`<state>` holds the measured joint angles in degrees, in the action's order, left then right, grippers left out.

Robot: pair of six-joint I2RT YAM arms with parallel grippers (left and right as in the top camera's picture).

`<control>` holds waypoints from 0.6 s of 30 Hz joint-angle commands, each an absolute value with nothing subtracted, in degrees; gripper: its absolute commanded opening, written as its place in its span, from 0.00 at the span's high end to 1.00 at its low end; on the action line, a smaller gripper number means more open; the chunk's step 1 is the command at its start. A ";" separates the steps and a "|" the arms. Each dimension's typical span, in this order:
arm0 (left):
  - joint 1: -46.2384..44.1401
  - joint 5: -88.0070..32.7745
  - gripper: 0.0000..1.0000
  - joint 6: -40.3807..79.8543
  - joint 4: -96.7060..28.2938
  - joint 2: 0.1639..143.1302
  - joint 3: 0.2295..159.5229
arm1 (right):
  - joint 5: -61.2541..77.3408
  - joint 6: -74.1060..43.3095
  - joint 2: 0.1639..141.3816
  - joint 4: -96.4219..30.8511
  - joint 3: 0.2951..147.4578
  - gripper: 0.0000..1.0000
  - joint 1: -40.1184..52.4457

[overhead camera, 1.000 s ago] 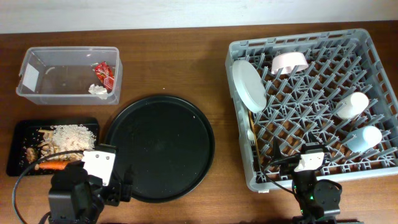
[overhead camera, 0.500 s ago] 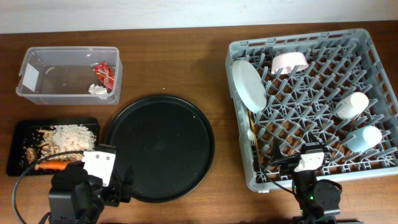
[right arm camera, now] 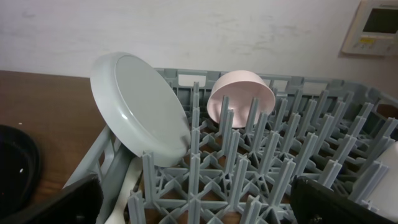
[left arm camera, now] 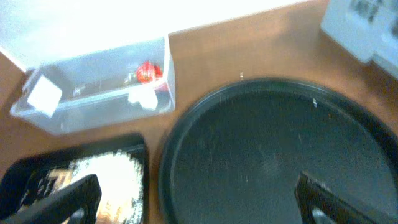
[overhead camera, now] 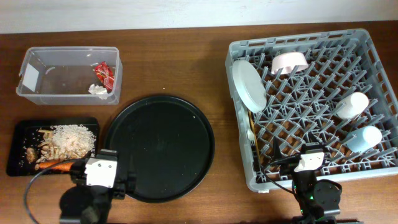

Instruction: Sort waste into correct bins and load items into the dishwasher rack

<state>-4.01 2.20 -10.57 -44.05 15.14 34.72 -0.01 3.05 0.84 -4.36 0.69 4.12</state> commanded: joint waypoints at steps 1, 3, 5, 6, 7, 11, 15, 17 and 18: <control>-3.95 2.79 0.01 -6.42 -34.06 8.36 23.42 | -0.54 3.16 0.21 -4.69 0.32 0.01 4.45; -3.95 2.79 0.01 -4.75 -25.15 5.17 16.51 | -0.54 3.16 0.21 -4.69 0.32 0.01 4.45; -3.88 2.79 0.01 -3.62 -16.27 2.85 10.63 | -0.54 3.16 0.21 -4.69 0.32 0.01 4.45; -3.84 2.70 0.01 -3.44 -12.82 2.17 8.54 | -0.54 3.16 0.21 -4.69 0.32 0.01 4.45; -3.77 2.68 0.01 -3.44 -7.27 1.28 5.39 | -0.54 3.16 0.21 -4.69 0.32 0.01 4.45; -3.60 3.31 0.01 -3.46 0.36 0.27 0.54 | -0.54 3.16 0.21 -4.69 0.32 0.01 4.45; -3.53 3.33 0.01 -3.46 -3.70 0.27 0.49 | -0.54 3.16 0.21 -4.69 0.32 0.01 4.45; -3.53 1.34 0.01 -3.46 -4.73 0.27 0.51 | -0.54 3.16 0.21 -4.69 0.32 0.01 4.45; -3.53 0.43 0.01 -3.46 -4.80 0.27 0.51 | -0.54 3.16 0.21 -4.69 0.32 0.01 4.45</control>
